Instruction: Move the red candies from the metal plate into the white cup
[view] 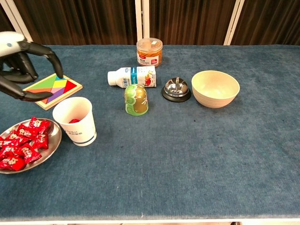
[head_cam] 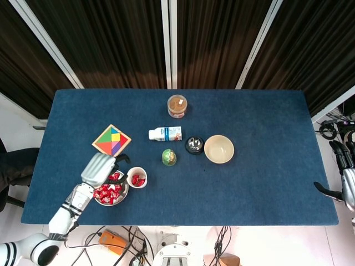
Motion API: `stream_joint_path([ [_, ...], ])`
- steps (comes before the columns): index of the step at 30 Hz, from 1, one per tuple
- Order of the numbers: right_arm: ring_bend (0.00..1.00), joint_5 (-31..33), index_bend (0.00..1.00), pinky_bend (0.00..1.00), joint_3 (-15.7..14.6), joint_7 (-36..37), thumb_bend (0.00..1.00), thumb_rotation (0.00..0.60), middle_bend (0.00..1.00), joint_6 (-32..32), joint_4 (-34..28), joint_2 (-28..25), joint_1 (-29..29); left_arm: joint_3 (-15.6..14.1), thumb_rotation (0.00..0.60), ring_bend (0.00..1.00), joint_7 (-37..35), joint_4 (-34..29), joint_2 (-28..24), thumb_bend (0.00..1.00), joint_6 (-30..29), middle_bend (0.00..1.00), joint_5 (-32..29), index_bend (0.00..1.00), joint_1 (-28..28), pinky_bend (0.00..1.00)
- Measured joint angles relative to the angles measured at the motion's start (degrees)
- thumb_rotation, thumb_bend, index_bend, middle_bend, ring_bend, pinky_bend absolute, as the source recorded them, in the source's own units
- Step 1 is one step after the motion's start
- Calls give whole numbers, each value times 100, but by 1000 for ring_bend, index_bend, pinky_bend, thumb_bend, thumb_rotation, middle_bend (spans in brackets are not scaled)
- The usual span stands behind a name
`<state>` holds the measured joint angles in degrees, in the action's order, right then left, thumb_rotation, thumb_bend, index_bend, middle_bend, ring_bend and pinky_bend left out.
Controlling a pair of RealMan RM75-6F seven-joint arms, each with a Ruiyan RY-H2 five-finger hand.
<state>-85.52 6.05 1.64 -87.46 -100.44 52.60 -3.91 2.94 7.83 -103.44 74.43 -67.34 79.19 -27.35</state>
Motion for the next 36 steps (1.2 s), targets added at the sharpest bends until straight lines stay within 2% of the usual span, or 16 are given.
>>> stream_joint_path([
  [7,1,-93,0,112,52,3,216,600,139,-88,-76,-77,-11,-438,600,966,-134,140,-290,199,-731,1000,253,404,730,895],
  [11,1,-132,0,112,40,-25,215,600,139,-47,-104,-66,-42,-697,600,966,-109,336,-255,203,-812,1000,377,412,972,895],
  [16,1,-168,0,112,18,-50,216,600,139,-36,-122,-55,-48,-844,600,966,219,647,-19,211,-699,1000,404,436,1062,896],
  [23,2,-180,0,112,-6,-46,216,600,139,-28,-122,-43,-40,-886,600,966,620,948,447,220,-434,1000,398,454,1089,895],
  [36,1,-135,0,114,-16,-69,216,600,138,46,-119,-46,-63,-785,600,966,1211,1258,741,249,-147,1000,166,492,1050,896],
])
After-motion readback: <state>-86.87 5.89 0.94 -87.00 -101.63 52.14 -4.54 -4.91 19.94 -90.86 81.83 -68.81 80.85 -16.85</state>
